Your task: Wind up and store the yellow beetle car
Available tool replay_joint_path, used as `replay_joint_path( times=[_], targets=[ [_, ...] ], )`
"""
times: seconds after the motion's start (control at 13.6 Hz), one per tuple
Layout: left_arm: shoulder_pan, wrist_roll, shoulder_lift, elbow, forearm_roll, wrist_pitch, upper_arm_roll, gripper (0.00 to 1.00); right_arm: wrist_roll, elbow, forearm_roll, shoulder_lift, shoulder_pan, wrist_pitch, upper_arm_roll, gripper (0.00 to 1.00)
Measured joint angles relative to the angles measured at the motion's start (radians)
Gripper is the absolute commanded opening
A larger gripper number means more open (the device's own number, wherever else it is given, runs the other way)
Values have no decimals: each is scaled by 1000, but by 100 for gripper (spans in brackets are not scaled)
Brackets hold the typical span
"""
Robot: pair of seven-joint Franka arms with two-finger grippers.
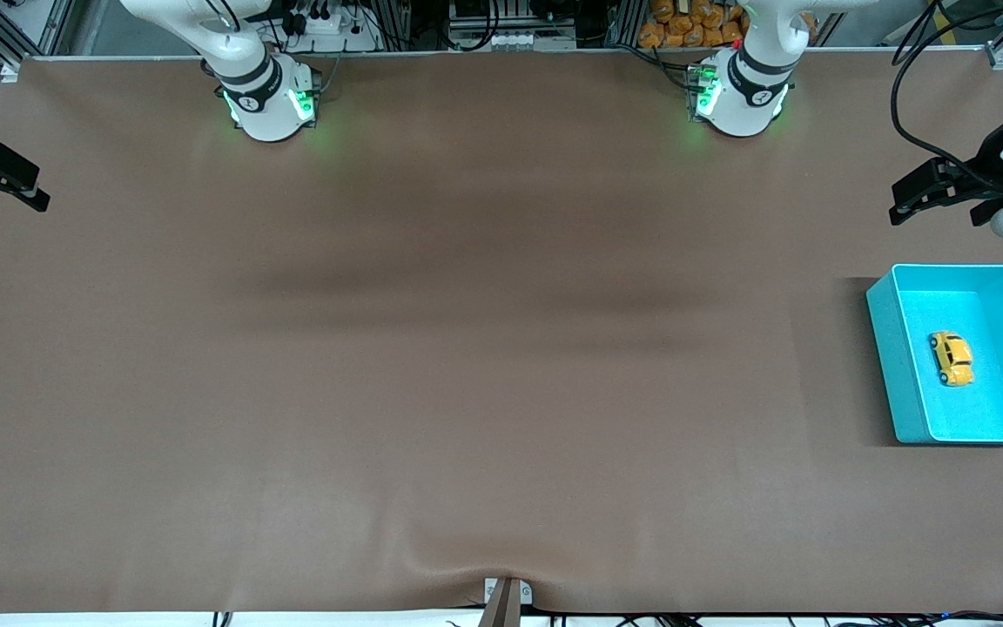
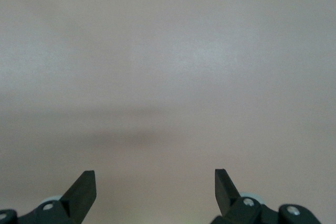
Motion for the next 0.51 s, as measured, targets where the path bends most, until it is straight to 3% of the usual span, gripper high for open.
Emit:
replay_joint_path(
  times=[0.51],
  targets=[
    [0,0,0,0,0,-1,-1,100,-1,0,2,1,3,-14,3,100]
  ],
)
